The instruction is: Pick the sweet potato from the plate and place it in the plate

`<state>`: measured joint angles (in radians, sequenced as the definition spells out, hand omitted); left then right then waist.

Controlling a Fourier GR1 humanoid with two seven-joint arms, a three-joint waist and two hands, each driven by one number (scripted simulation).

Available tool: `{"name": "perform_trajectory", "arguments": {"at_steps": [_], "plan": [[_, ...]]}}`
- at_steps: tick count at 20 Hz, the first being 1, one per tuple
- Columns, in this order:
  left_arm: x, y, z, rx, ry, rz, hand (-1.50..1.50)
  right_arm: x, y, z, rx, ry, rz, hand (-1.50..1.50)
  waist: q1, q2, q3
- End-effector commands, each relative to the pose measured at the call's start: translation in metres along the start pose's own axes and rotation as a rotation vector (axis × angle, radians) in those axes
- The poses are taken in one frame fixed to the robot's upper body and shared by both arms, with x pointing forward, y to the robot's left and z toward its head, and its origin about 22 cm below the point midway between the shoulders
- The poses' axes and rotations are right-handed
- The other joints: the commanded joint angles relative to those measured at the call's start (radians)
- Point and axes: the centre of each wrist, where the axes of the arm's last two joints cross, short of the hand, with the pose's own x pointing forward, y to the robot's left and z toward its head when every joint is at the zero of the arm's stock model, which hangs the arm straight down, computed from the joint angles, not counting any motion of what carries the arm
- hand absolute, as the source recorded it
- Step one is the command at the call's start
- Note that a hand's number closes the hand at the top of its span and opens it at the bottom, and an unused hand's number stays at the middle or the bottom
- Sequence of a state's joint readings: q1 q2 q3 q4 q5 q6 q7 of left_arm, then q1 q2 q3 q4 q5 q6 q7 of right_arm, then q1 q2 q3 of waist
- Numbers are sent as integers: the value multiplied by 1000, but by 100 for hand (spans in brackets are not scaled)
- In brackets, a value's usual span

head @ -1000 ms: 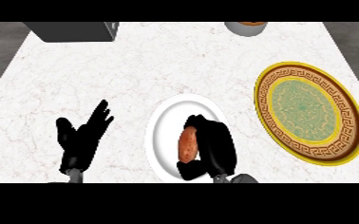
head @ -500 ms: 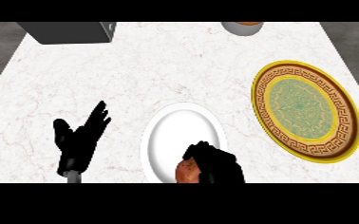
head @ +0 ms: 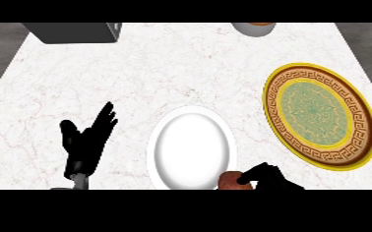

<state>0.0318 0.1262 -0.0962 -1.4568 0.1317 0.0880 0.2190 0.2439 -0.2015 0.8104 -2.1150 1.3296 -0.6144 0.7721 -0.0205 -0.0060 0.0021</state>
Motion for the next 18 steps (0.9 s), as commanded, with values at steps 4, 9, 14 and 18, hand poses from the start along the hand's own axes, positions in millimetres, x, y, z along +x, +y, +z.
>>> {"name": "perform_trajectory", "arguments": {"at_steps": [4,9,14,18], "plan": [[5,7,-6,-18,6,9,0,-53,-31,-24,-171,60,-65,150,17,6,-1],[-3,-9,0,-2,7,0,0,-99,-42,-85,-333,82,-4,150,27,9,1],[-14,-19,-7,-56,27,-9,0,-129,-43,-146,-354,115,-10,150,38,13,0],[-4,1,-3,-21,-6,-9,0,-163,-63,-168,-353,95,-16,150,35,10,1]]}}
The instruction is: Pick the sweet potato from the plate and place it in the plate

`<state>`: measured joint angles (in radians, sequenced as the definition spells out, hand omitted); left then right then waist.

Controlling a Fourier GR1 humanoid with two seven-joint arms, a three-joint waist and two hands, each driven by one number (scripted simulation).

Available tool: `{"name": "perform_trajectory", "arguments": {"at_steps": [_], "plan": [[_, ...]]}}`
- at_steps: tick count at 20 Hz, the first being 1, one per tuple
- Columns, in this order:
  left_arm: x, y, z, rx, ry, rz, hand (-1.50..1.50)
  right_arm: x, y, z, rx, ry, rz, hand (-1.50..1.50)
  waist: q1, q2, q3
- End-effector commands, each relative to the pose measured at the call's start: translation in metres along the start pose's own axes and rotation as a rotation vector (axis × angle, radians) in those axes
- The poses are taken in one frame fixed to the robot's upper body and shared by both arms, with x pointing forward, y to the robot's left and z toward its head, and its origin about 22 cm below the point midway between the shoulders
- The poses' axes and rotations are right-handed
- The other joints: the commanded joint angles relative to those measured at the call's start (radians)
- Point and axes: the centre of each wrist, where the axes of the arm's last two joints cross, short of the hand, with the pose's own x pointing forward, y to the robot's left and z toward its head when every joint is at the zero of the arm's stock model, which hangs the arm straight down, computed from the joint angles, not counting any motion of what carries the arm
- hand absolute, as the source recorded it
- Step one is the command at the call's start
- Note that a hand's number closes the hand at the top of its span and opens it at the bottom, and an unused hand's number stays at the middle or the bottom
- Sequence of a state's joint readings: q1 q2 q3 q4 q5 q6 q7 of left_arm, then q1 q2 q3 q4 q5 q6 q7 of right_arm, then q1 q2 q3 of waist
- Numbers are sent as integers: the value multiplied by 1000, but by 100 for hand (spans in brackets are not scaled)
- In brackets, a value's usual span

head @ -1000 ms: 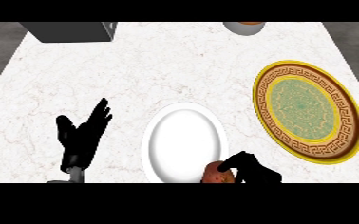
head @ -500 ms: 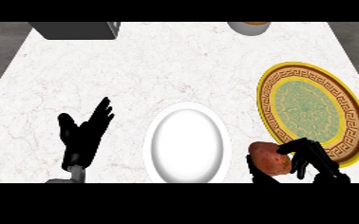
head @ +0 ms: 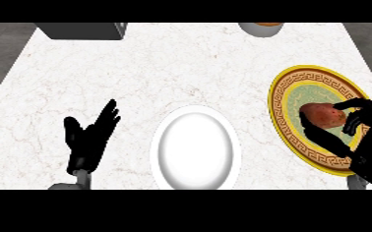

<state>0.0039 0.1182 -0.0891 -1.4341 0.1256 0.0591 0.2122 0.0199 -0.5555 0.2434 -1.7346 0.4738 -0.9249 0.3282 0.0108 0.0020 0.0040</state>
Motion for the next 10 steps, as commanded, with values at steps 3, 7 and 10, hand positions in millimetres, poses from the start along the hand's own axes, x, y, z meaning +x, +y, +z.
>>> {"name": "perform_trajectory", "arguments": {"at_steps": [3,7,10], "plan": [[-3,-2,11,3,6,-3,0,-47,8,-54,-31,36,-22,150,9,2,-1],[-4,6,3,-8,24,-6,0,-70,13,-89,-16,26,-39,150,7,3,-2],[-3,-10,0,-27,7,-16,0,-110,6,-73,192,196,216,-150,32,13,-2]]}}
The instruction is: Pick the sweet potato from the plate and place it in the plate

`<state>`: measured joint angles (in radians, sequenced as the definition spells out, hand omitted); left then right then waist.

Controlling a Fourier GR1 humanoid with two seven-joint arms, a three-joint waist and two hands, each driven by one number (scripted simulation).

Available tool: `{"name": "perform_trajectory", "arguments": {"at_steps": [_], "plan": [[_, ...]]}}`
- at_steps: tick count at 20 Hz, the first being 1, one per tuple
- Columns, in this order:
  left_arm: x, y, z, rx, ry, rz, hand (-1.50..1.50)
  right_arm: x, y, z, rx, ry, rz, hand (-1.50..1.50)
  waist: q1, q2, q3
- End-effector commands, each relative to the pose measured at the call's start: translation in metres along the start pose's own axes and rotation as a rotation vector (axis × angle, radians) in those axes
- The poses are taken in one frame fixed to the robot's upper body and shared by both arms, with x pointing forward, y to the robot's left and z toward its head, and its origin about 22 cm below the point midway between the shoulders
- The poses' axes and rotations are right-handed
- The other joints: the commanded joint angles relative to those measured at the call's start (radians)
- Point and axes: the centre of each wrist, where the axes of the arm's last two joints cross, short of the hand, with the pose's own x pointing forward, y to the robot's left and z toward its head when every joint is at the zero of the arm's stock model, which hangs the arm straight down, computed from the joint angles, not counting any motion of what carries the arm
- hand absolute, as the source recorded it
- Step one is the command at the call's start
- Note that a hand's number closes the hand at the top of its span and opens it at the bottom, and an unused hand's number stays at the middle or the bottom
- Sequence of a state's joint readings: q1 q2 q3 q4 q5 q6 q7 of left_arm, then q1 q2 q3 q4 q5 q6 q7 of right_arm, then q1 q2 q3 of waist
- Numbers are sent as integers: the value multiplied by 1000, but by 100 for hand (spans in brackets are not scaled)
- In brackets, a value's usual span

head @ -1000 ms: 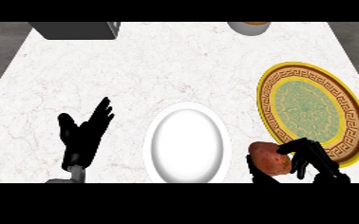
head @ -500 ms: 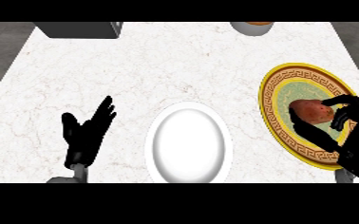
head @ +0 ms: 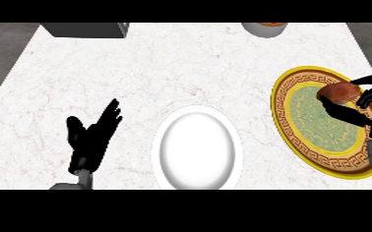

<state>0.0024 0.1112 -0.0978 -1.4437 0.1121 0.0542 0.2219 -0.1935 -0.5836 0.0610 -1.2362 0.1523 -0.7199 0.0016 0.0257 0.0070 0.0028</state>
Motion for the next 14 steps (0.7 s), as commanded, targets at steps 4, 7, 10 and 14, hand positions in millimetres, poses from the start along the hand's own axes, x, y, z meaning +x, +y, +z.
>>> {"name": "perform_trajectory", "arguments": {"at_steps": [4,7,10,14], "plan": [[4,-5,1,-13,9,-5,0,-36,16,-29,279,110,100,-150,22,5,1],[-12,-2,-6,-5,25,-10,0,-51,14,-39,308,71,-16,-150,5,5,0],[-5,4,-4,-8,8,4,0,-47,34,-36,286,11,-145,-150,2,3,0],[-19,21,12,18,25,2,0,-46,33,-39,133,-21,-333,-150,1,-1,1]]}}
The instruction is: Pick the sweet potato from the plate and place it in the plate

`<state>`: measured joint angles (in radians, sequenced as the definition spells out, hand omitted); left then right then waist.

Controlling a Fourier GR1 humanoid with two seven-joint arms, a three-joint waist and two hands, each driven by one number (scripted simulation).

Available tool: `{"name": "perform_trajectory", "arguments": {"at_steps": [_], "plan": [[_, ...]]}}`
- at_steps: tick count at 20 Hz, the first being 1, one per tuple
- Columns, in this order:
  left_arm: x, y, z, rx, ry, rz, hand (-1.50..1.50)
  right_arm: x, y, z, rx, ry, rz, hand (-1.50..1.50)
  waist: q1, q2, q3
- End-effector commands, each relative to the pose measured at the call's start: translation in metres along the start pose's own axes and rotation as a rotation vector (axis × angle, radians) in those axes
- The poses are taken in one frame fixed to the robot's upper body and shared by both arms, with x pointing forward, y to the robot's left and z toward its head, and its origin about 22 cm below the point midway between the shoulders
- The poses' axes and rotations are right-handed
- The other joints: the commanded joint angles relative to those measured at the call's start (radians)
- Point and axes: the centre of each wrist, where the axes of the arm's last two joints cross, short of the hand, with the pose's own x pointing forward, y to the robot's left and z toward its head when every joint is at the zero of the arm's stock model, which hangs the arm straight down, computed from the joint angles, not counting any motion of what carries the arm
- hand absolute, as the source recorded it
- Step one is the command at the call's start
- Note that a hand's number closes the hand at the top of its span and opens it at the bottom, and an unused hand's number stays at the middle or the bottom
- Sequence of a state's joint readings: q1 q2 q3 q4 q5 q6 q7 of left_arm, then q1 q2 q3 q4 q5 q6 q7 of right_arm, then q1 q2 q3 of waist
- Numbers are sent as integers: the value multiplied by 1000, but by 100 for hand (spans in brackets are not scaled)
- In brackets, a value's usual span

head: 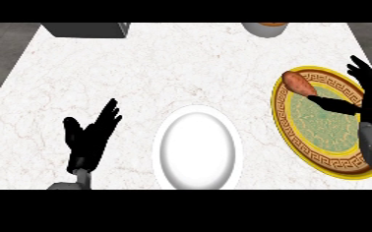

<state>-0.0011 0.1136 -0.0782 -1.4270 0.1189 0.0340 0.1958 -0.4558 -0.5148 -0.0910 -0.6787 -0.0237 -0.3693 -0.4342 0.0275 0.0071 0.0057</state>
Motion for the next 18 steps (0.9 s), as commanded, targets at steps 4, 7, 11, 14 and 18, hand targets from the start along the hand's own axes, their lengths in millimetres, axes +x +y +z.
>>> {"name": "perform_trajectory", "arguments": {"at_steps": [4,7,11,14,18], "plan": [[-5,21,3,13,36,-4,0,-22,-36,-6,-146,9,-247,-150,-13,-1,-4],[5,-18,-2,25,36,-7,0,-31,-56,-6,-98,25,-285,-150,-19,-3,-4],[-3,-11,11,24,32,19,0,-55,-90,19,17,19,-350,-150,-28,-7,-5],[-3,-8,-2,25,49,3,0,-70,-111,39,79,2,-408,-150,-35,-8,-5],[-2,6,16,16,67,0,0,-82,-144,60,158,-8,-362,-150,-28,-8,-5]]}}
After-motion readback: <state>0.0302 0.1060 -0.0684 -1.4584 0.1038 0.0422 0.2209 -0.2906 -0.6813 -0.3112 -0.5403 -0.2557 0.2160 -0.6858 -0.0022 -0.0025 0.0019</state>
